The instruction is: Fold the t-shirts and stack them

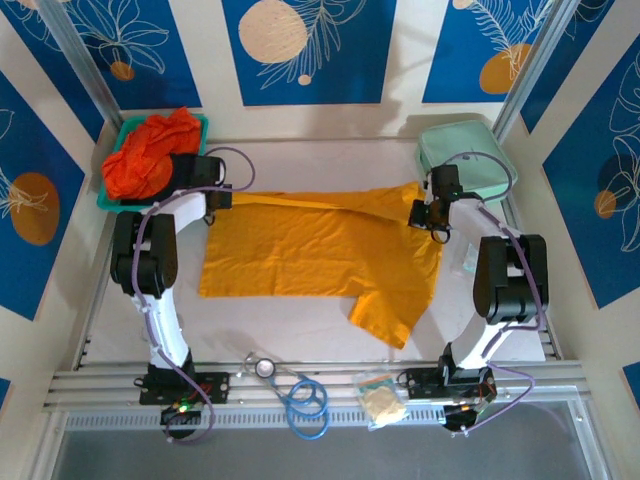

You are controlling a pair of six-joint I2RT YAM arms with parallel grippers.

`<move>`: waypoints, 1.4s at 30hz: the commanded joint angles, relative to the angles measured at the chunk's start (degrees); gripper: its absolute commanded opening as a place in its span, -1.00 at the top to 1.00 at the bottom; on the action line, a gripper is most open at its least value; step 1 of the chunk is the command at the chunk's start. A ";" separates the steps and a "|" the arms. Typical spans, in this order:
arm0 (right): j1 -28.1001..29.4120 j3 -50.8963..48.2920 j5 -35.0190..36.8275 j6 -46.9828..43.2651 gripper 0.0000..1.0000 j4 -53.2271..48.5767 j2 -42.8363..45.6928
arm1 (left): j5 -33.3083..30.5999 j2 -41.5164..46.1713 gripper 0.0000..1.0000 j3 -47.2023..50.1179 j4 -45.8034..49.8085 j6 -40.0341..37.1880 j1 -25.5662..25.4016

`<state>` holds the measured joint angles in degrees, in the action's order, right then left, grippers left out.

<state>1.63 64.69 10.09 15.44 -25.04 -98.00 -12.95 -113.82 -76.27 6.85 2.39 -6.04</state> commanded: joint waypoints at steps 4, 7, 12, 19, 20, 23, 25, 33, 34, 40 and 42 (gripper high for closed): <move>-0.31 0.44 -1.97 -0.01 1.00 -5.51 -0.88 | 1.59 5.32 0.36 3.76 -0.43 -1.93 -0.71; -0.31 1.03 -3.67 -0.15 0.89 -7.14 -1.12 | 4.20 7.79 0.10 4.12 -0.79 -2.30 -1.46; -0.20 2.01 -6.64 0.41 0.38 -10.32 -0.32 | 7.31 13.25 -0.08 2.72 0.76 -2.95 -3.15; 0.77 4.75 -3.61 0.23 -0.02 -18.14 2.64 | 6.94 22.76 -0.12 0.80 6.99 -2.21 -4.73; 1.12 5.59 -3.56 -0.19 -0.07 -18.54 3.19 | 6.82 24.63 -0.14 1.15 7.72 -1.61 -4.81; 1.90 8.88 -7.18 -1.43 -0.17 -17.61 3.07 | 7.31 29.71 -0.19 2.59 10.61 0.07 -5.08; 2.90 11.95 -9.90 -2.92 -0.18 -16.49 0.82 | 7.41 32.97 -0.27 3.64 13.05 1.33 -5.41; 5.95 29.03 -14.61 -11.62 -0.01 -13.14 -18.39 | 12.00 42.99 -0.33 9.92 22.10 8.24 -6.33; 5.97 31.80 -14.84 -12.26 0.02 -13.64 -21.01 | 12.83 44.35 -0.33 11.32 22.40 8.94 -6.42; 6.14 42.29 -15.58 -13.60 0.09 -16.09 -30.23 | 13.09 51.43 -0.34 17.39 25.04 10.46 -6.90; 6.45 42.96 -15.99 -13.60 0.09 -16.05 -31.25 | 11.84 52.99 -0.33 18.22 26.42 10.26 -6.99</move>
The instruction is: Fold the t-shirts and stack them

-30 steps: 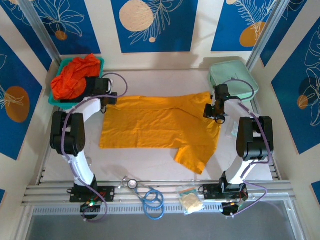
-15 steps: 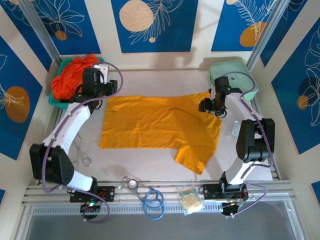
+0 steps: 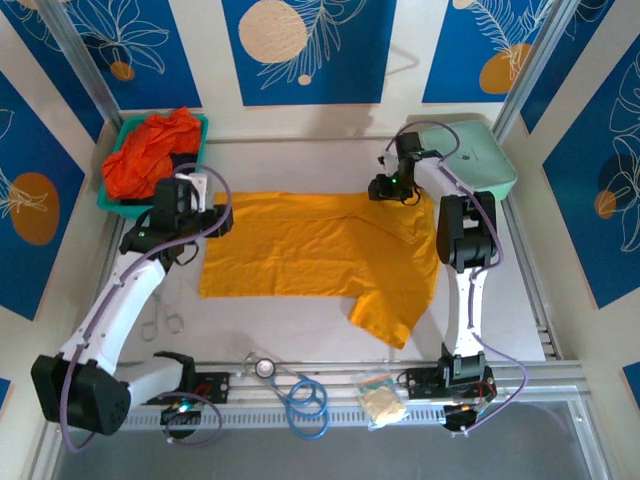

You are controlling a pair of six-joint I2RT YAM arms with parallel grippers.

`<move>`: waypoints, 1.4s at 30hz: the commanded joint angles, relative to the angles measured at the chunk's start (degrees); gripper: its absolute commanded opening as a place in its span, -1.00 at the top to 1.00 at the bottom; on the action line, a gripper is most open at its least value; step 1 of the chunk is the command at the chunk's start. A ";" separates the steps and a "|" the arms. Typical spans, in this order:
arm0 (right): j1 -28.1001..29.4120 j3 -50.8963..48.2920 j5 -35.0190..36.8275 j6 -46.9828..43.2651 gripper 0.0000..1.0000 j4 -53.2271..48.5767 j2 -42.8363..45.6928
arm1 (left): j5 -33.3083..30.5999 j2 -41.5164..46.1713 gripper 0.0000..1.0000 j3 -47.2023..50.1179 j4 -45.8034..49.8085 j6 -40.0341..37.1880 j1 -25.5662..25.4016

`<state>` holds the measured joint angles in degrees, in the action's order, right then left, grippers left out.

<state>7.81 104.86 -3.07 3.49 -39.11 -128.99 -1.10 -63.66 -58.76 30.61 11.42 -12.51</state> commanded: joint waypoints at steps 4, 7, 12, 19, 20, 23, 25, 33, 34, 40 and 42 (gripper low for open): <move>0.95 2.32 -2.79 -1.29 0.12 -2.02 -0.74 | -1.67 4.74 -0.32 1.59 4.01 0.90 -0.56; 1.15 1.70 -2.95 -0.66 0.14 -1.97 -1.00 | -1.27 4.86 -0.32 1.63 3.84 1.00 -0.52; 1.23 2.09 -3.08 -0.17 0.17 -3.02 -2.05 | -0.42 3.76 -0.30 1.29 3.32 1.58 -0.54; 1.23 3.59 -3.00 0.03 0.21 -4.19 -2.93 | 0.34 3.61 -0.29 1.79 2.32 3.99 -0.58; 1.24 3.78 -2.99 0.11 0.22 -4.44 -3.09 | 0.61 3.63 -0.28 1.97 2.09 4.36 -0.55; 1.16 4.12 -2.99 0.05 0.26 -4.80 -3.46 | 1.17 3.20 -0.28 2.07 1.73 4.68 -0.55; 1.20 4.04 -2.96 0.07 0.33 -5.00 -3.39 | 1.28 2.93 -0.27 2.07 1.73 4.82 -0.50; 1.31 2.94 -2.93 0.56 1.00 -5.33 -1.15 | 1.63 2.57 -0.27 1.63 1.46 5.02 -0.51; 1.40 2.66 -2.80 0.76 1.00 -5.41 -0.71 | 1.63 2.55 -0.27 1.63 1.47 5.04 -0.55; 2.55 -1.06 -0.48 6.26 1.00 -5.45 3.84 | 1.59 2.66 -0.27 1.72 1.38 4.80 -0.57; 3.52 -3.83 1.61 10.13 1.00 -4.72 5.76 | 1.46 2.56 -0.27 1.98 1.30 4.68 -0.50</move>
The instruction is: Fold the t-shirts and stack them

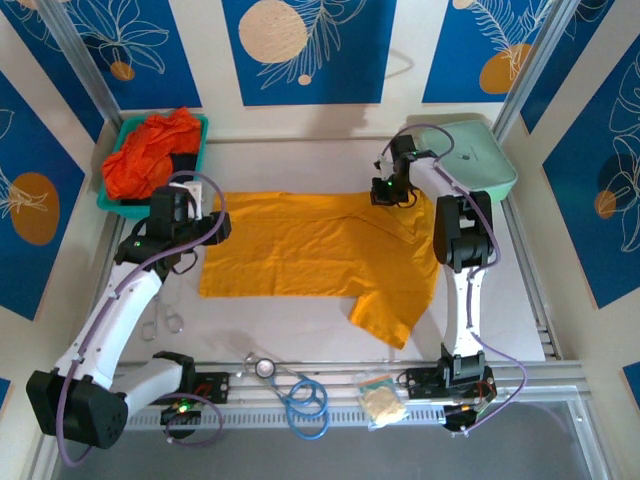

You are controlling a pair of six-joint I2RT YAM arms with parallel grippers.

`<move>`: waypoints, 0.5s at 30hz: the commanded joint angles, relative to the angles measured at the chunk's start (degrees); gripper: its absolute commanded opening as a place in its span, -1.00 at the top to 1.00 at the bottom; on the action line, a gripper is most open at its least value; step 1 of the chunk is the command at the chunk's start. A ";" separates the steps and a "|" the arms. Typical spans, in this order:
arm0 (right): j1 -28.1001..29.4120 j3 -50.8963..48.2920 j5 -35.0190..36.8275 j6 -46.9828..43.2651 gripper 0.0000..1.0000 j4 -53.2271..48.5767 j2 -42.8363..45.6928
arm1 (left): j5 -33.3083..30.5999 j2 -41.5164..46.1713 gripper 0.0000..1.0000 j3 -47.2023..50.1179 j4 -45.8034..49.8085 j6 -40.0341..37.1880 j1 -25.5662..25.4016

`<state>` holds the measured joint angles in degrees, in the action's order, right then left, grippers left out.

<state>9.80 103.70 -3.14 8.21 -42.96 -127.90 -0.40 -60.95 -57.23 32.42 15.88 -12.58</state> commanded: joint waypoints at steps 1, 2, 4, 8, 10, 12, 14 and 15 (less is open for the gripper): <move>2.08 -4.16 2.30 7.54 1.00 -0.41 5.68 | 0.79 -0.14 -0.27 0.69 -0.67 0.17 -0.46; 2.64 -5.49 2.79 9.30 1.00 -0.08 6.36 | 0.83 -0.22 -0.27 0.87 -0.85 0.16 -0.48; 3.86 -8.24 3.18 13.18 1.00 0.73 7.65 | 1.09 -0.39 -0.27 1.29 -1.12 0.20 -0.46; 6.70 -12.08 6.04 18.35 1.00 1.83 9.55 | 1.54 -0.58 -0.27 1.85 -1.53 0.04 -0.48; 8.20 -13.06 8.20 20.50 1.00 1.89 10.27 | 1.50 -0.58 -0.27 2.12 -1.58 -0.11 -0.51; 9.36 -13.75 10.39 22.51 0.98 1.57 10.65 | 1.38 -0.51 -0.27 2.38 -1.71 -0.26 -0.43; 10.21 -14.21 11.71 24.15 0.96 1.50 10.85 | 1.45 -0.40 -0.27 2.72 -1.96 -0.30 -0.52; 10.61 -14.31 12.60 25.02 0.91 1.33 10.81 | 1.54 -0.40 -0.27 2.90 -2.09 -0.32 -0.49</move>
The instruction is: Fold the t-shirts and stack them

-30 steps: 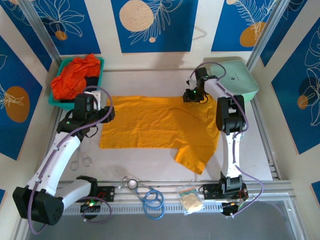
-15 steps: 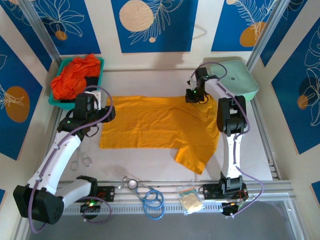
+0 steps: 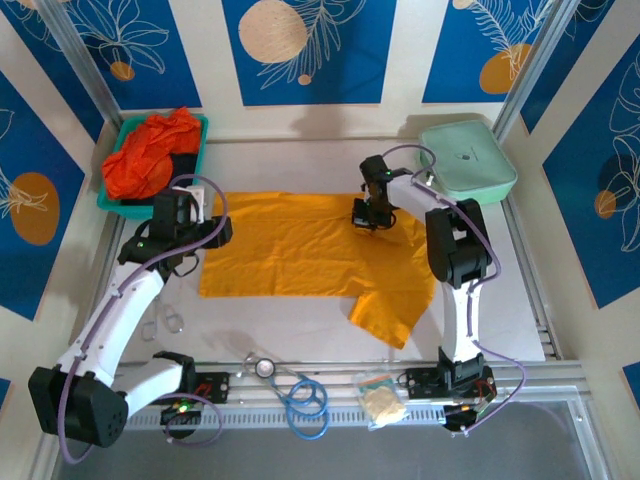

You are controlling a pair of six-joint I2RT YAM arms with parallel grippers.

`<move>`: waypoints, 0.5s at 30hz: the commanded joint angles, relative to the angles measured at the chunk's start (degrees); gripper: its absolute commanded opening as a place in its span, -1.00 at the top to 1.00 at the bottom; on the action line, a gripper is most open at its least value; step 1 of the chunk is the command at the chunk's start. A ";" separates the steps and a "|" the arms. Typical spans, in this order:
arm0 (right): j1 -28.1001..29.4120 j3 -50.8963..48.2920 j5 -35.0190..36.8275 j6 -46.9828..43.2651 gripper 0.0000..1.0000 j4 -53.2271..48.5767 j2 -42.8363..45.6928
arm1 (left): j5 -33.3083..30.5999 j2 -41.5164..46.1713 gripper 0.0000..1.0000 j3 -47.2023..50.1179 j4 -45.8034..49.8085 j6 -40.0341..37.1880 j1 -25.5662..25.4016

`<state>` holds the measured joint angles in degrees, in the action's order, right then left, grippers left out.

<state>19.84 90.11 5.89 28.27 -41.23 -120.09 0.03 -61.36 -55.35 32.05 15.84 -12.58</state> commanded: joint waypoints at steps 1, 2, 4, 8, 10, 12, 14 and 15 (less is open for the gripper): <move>0.81 -0.81 4.26 5.70 0.84 -0.48 2.92 | 1.20 0.02 -0.27 1.19 -1.82 -0.28 -0.48; 1.07 -0.86 5.15 6.42 0.69 -0.83 2.86 | 1.28 0.06 -0.27 1.29 -1.82 -0.31 -0.45; 1.35 -0.85 6.09 7.37 0.39 -1.13 2.67 | 1.37 -0.07 -0.27 1.46 -1.91 -0.24 -0.50; 1.55 -0.90 6.32 7.50 0.25 -1.30 3.39 | 0.89 -0.07 -0.33 1.32 -1.24 1.00 -0.51; 1.65 -1.08 6.35 7.16 0.24 -1.44 4.60 | 0.52 -0.01 -0.44 0.96 -0.32 2.65 -0.48; 1.47 -1.20 6.17 6.28 0.25 -1.55 6.26 | 0.41 0.02 -0.51 0.73 0.81 4.41 -0.47; 1.20 -1.08 5.72 4.50 0.26 -2.06 8.35 | 0.34 0.02 -0.56 0.43 2.87 6.66 -0.45; 0.97 -1.31 5.77 3.37 0.26 -2.31 9.88 | 0.16 -0.20 -0.58 0.29 4.33 8.06 -0.47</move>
<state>21.02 89.19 11.44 33.45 -41.98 -115.37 0.01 -61.36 -54.37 32.80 19.70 -12.58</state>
